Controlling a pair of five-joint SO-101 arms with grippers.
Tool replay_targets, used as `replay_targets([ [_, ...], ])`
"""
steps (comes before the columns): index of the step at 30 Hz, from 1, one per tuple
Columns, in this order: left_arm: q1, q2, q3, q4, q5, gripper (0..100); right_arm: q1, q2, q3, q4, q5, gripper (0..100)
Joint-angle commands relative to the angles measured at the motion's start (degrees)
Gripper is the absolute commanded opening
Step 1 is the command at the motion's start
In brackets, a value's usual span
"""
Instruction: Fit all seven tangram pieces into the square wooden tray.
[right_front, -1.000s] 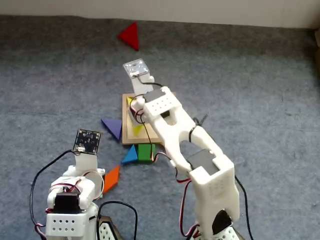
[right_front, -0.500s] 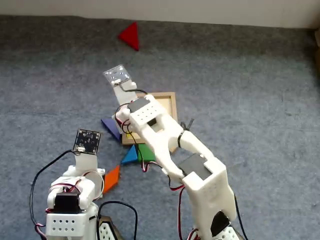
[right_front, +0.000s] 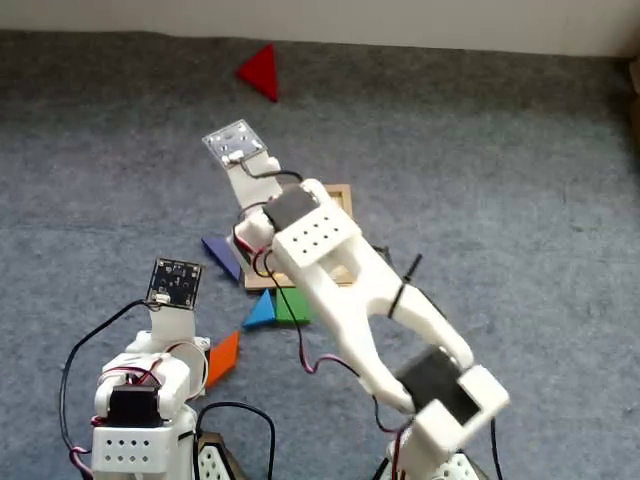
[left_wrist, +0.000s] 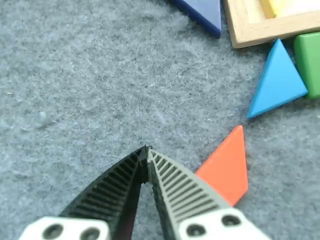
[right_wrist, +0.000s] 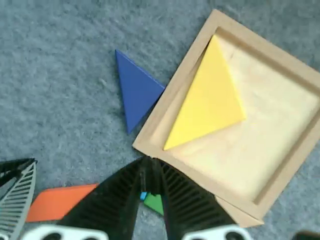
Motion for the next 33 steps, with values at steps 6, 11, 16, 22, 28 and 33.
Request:
replay_targets([
  [6, -0.6, -2.3, 1.1, 0.4, -0.3, 1, 5.0, -22.4, 10.1, 0.7, 0.5, 1.5],
  [11, -0.6, -2.3, 1.1, 0.4, -0.3, 1, 11.0, -32.8, 17.4, 0.7, 0.5, 1.5],
  [16, -0.6, -2.3, 1.1, 0.4, -0.3, 1, 16.3, -41.6, 23.3, 0.7, 0.5, 1.5],
  [22, -0.6, -2.3, 1.1, 0.4, -0.3, 1, 18.9, -50.9, 31.6, 0.8, 0.3, 1.5],
  [28, -0.6, -2.3, 1.1, 0.4, -0.3, 1, 19.1, -58.8, 40.0, 0.7, 0.2, 1.5],
  [33, -0.6, -2.3, 1.1, 0.4, -0.3, 1, 21.2, -64.0, 44.5, 1.1, 0.2, 1.5],
])
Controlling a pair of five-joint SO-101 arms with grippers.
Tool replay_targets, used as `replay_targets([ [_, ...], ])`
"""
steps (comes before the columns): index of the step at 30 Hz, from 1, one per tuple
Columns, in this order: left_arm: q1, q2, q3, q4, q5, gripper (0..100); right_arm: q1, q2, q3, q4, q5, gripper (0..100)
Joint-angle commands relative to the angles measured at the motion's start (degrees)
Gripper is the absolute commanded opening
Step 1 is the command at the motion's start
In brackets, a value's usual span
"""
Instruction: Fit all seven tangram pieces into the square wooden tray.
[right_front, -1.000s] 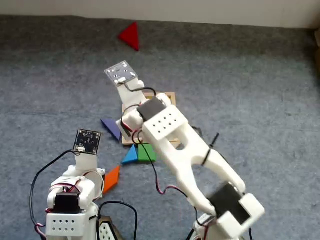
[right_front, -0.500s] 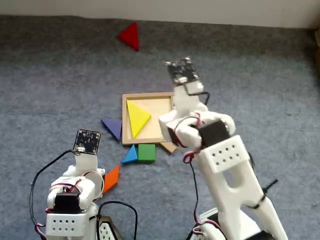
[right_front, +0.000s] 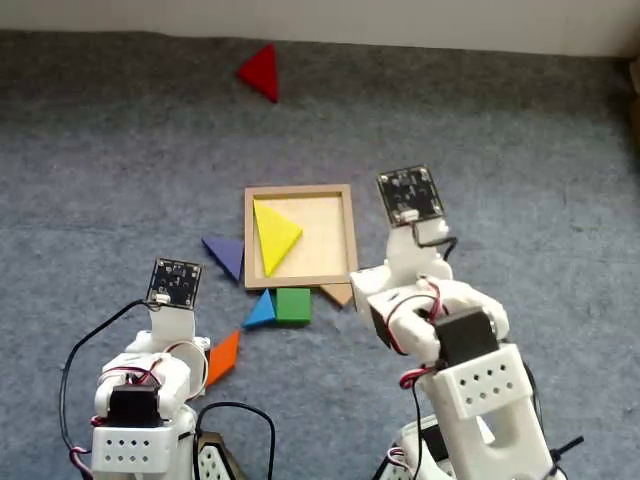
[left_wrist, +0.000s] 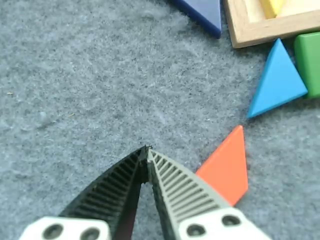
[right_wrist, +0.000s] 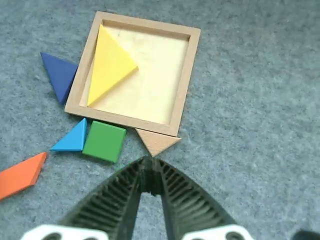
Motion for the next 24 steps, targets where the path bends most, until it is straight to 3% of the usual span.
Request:
replay_targets([
  [1, -0.6, -2.3, 1.1, 0.4, -0.3, 1, 2.7, -4.8, 1.8, 0.5, 0.2, 1.5],
  [6, -0.6, -2.3, 1.1, 0.4, -0.3, 1, 3.6, -10.9, 10.1, -0.5, 0.6, 1.5],
  [15, -0.6, -2.3, 1.1, 0.4, -0.3, 1, 4.0, -15.6, 24.0, -17.3, 2.6, 1.5],
  [24, -0.6, -2.3, 1.1, 0.4, -0.3, 1, 4.0, -16.0, 24.6, -13.7, 2.5, 1.5],
])
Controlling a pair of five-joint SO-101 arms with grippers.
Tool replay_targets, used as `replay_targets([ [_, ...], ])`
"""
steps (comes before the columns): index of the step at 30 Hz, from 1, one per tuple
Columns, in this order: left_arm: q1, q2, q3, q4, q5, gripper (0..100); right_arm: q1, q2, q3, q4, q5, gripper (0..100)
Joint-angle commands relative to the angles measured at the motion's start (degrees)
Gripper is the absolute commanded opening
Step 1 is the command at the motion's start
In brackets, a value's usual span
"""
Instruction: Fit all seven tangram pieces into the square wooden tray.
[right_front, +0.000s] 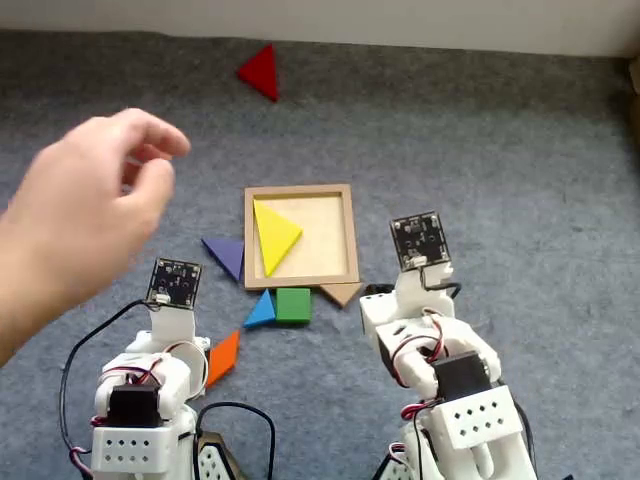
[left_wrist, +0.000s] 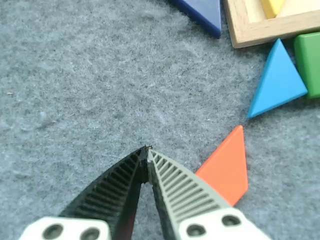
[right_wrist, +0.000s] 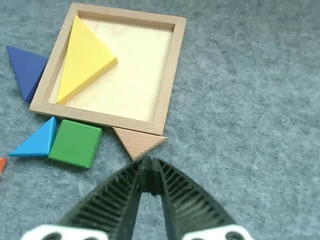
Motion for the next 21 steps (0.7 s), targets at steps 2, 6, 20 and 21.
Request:
replay_targets([
  [2, -0.6, -2.3, 1.1, 0.4, -0.3, 1, 0.8, -1.0, -1.0, 5.6, 0.7, 1.5],
  [6, -0.6, -2.3, 1.1, 0.4, -0.3, 1, 0.9, -1.0, -0.6, 7.8, -2.4, 1.5],
  [20, -0.6, -2.3, 1.1, 0.4, -0.3, 1, 0.5, -1.0, -1.0, 6.5, -3.1, 1.5],
  [21, -0.6, -2.3, 1.1, 0.4, -0.3, 1, 0.5, -1.1, -1.0, 6.5, -3.3, 1.5],
])
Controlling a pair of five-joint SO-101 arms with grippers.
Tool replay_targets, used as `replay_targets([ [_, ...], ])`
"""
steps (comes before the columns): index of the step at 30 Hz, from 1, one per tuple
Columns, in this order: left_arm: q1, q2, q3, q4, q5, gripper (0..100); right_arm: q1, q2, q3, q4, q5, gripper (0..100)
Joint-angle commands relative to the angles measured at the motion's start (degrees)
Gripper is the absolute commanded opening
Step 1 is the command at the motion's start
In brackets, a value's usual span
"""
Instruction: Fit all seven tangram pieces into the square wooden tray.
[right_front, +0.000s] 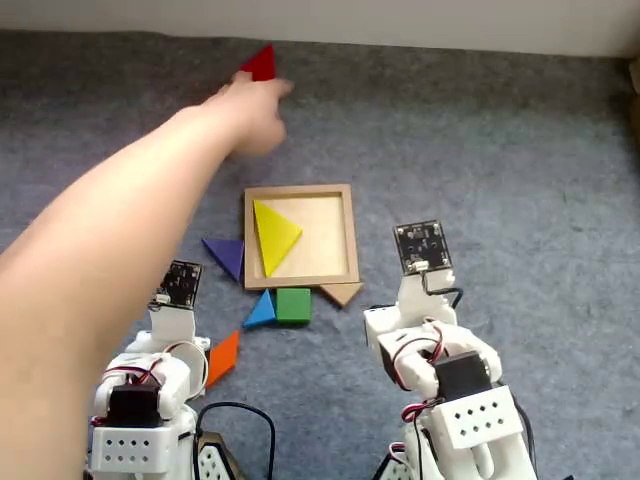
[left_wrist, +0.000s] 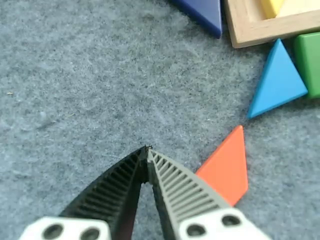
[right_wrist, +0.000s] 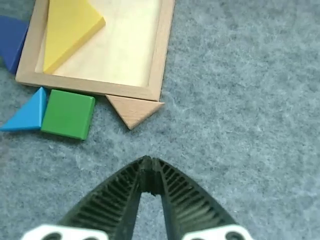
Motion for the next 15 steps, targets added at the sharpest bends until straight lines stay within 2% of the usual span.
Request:
replay_targets([
  [1, -0.6, -2.3, 1.1, 0.4, -0.3, 1, 0.1, -1.1, -1.0, -0.7, -0.9, 1.5],
  [5, -0.6, -2.3, 1.1, 0.4, -0.3, 1, 0.0, -3.5, -1.0, 2.5, -0.9, 1.5],
  [10, -0.6, -2.3, 1.1, 0.4, -0.3, 1, -2.7, -14.3, 0.1, 2.6, -0.9, 1.5],
  [15, -0.6, -2.3, 1.1, 0.4, -0.3, 1, -4.5, -25.5, 9.5, 2.4, -0.9, 1.5],
])
